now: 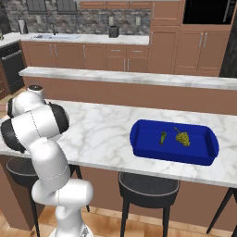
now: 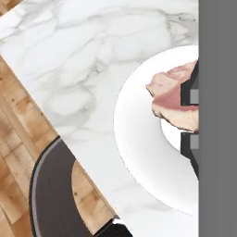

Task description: Create a steak meal by picking up the steak and asparagus from the tray and placing them on the plate. Leave the grapes on the tray.

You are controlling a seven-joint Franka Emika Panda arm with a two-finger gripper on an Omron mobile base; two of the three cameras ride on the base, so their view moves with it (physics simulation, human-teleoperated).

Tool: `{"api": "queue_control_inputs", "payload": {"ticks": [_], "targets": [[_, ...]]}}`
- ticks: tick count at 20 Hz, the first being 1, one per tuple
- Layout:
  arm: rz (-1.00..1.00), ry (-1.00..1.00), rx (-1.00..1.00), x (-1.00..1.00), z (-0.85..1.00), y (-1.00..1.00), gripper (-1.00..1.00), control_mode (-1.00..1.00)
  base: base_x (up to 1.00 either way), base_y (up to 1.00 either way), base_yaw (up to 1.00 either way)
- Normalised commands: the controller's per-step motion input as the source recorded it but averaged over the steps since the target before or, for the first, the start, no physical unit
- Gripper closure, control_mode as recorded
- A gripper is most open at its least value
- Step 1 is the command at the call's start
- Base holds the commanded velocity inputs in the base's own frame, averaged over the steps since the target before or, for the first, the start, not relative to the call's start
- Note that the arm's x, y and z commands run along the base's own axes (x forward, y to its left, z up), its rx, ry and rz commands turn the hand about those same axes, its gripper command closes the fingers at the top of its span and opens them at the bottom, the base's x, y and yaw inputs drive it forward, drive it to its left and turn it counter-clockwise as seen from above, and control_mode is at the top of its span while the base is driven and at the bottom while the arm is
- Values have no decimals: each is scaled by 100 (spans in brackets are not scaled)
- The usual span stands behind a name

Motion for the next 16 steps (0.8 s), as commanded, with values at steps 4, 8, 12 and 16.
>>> {"api": "queue_control_inputs", "payload": {"ticks": [4,8,12,16], "targets": [[6,2,-2,32,-42,2,100,-100,0,0,0],[6,1,-3,31,-41,4,100,-100,0,0,0],[6,0,-2,29,-30,6,100,-100,0,0,0],[5,0,0,24,-9,8,-100,-100,0,0,0]]}}
